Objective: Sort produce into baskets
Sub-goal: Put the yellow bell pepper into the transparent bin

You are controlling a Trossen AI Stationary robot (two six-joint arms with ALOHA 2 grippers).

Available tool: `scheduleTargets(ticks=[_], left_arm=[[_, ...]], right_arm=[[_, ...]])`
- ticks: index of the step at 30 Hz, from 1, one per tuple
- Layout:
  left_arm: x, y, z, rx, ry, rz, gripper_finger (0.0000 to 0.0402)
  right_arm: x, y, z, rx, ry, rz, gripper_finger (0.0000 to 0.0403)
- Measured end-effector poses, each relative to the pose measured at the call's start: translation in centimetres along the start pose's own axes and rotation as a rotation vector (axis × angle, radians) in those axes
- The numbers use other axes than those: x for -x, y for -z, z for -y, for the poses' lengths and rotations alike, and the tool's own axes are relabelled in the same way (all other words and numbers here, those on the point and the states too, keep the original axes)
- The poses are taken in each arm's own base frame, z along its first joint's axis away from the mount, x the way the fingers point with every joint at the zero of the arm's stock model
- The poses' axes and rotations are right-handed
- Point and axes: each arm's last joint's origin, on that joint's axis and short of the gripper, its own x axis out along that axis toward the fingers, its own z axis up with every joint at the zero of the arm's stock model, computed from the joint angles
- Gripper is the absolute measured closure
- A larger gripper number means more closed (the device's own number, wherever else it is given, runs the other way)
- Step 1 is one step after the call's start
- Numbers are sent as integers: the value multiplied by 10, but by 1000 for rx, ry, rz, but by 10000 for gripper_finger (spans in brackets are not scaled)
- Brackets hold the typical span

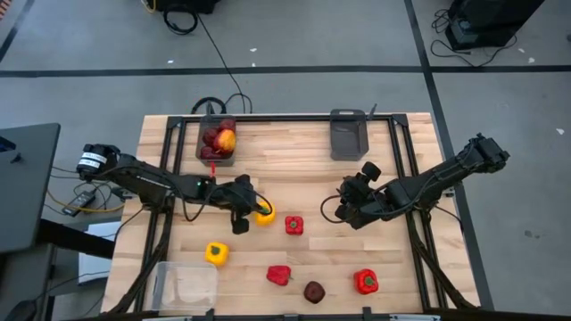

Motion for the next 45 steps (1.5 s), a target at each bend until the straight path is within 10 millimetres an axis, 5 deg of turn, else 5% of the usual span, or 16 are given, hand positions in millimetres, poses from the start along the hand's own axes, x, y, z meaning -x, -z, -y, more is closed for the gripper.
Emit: scheduleTargets(ticks=[10, 24, 45], left_arm=[[0, 3, 0, 2, 4, -29, 386], [3, -7, 0, -11, -56, 1, 229], [3, -10, 4, -78, 48, 12, 223]], right_arm=[[0, 0, 0, 0, -4, -2, 210], [0, 0, -1, -2, -16, -11, 210], [0, 0, -1, -2, -16, -11, 210]])
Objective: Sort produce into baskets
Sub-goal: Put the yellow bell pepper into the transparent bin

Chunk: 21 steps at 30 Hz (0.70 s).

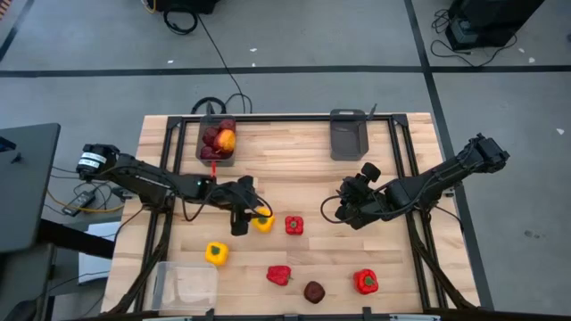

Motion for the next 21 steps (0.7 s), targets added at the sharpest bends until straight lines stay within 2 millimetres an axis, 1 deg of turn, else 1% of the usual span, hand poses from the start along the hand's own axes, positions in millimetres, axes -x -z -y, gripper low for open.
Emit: scheduleTargets(ticks=[4, 8, 11, 15, 18, 21], left_arm=[[1, 0, 3, -53, 70, -35, 224], [4, -6, 11, -100, 150, -56, 225], [5, -5, 16, -138, 167, -58, 225], [5, -6, 17, -158, 57, -41, 225], [5, -6, 19, -179, 15, -37, 225], [5, -7, 17, -191, -77, -35, 225]], right_arm=[[0, 0, 0, 0, 0, 0, 210], [0, 0, 0, -2, 1, 0, 210], [-1, -1, 1, -6, 5, -1, 210], [-4, -3, 0, -25, 3, 6, 210], [-7, -4, -2, -23, 0, 7, 210], [-11, -4, -4, -11, -6, -16, 210]])
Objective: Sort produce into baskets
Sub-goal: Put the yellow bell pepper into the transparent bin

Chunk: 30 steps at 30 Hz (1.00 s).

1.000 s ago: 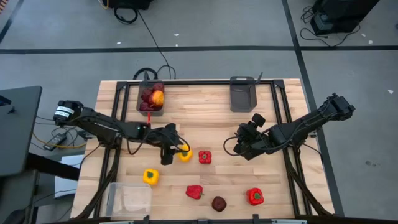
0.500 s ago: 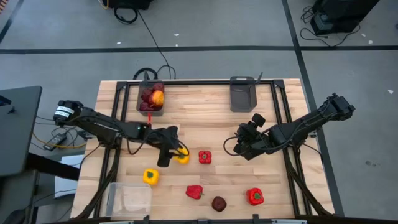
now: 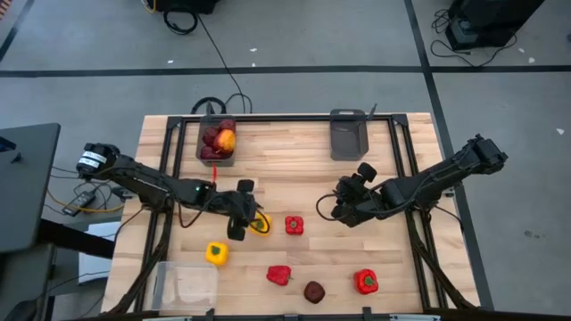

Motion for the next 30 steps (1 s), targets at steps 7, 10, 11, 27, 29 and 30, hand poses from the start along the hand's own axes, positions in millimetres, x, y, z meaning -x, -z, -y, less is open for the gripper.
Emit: scheduleTargets(ticks=[7, 10, 11, 27, 29, 30], left_arm=[[1, -2, -3, -5, -87, -7, 225], [12, -15, -6, 8, -86, 31, 225], [16, -20, -7, 20, -79, 62, 225], [-4, -16, 16, 198, 20, 25, 218], [-8, -13, 18, 188, 21, 1, 218], [-10, -13, 19, 188, 16, 8, 218]], right_arm=[[-7, 1, -3, 21, 19, -17, 210], [-10, 0, -5, 17, 54, 13, 210], [-10, 0, -5, 16, 62, 19, 210], [-16, -1, -18, -8, 124, 135, 210], [-14, -1, -19, -8, 128, 148, 210], [-14, -1, -20, -13, 135, 160, 210]])
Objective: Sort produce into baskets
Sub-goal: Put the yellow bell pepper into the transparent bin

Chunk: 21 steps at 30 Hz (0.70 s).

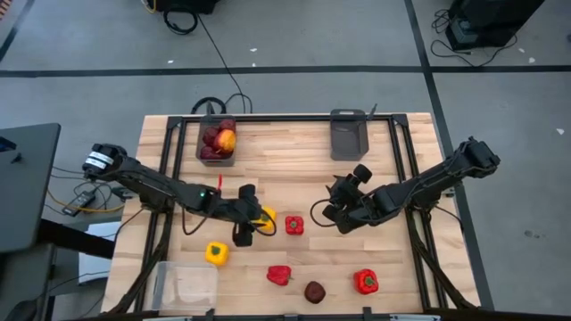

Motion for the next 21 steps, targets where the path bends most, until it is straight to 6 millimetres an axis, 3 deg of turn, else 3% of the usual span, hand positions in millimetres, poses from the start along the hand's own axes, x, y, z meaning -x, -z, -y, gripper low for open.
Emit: scheduleTargets(ticks=[8, 21], left_arm=[[-5, 4, 0, -36, -65, -25, 242], [-10, 8, 1, -44, -63, -55, 354]], right_arm=[[2, 0, 0, -14, 35, 45, 210], [2, 0, -1, -11, 31, 45, 210]])
